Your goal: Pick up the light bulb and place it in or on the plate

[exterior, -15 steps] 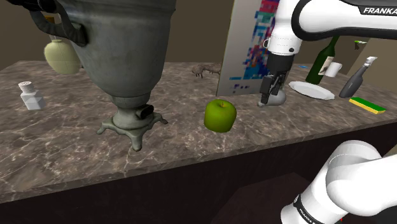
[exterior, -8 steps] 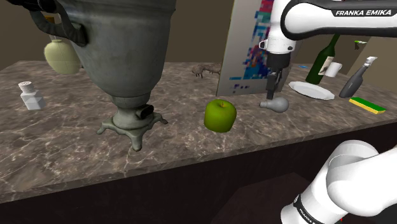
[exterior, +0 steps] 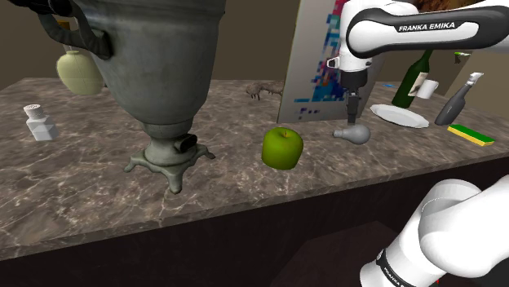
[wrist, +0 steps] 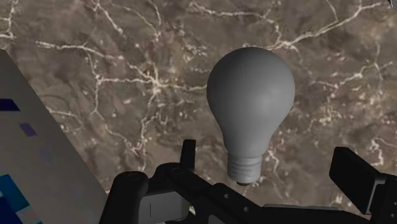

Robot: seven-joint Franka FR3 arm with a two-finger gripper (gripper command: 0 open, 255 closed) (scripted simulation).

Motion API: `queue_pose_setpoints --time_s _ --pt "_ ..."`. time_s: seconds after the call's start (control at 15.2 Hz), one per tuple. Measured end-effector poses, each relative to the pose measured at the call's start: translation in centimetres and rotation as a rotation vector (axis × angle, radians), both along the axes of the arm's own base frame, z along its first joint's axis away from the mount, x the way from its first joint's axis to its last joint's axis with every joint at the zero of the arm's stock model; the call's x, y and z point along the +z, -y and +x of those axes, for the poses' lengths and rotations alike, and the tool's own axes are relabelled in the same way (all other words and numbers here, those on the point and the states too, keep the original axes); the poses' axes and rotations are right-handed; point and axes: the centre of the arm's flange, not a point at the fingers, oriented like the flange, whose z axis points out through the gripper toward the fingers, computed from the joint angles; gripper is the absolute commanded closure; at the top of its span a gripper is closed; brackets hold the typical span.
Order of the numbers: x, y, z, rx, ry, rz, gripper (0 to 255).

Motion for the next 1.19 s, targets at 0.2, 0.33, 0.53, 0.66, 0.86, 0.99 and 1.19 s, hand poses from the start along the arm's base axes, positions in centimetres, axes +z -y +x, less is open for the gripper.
queue_pose_setpoints --time_s 0.2,0.33,0.53,0.66,0.86,0.99,1.19 --pt "-1.5 0.3 -0.3 0.003 -0.002 0.0 0" --pt "-2.5 0.6 -0.5 0.004 -0.002 0.0 0" --pt "-2.7 0.6 -0.6 0.004 -0.002 0.0 0" --pt "-2.8 0.6 -0.6 0.004 -0.002 0.0 0" --pt "-2.8 0.6 -0.6 0.004 -0.002 0.0 255" --pt "-2.5 0.5 -0.5 0.007 0.006 -0.002 255" --pt "-2.3 0.4 -0.5 0.009 0.011 -0.003 255"
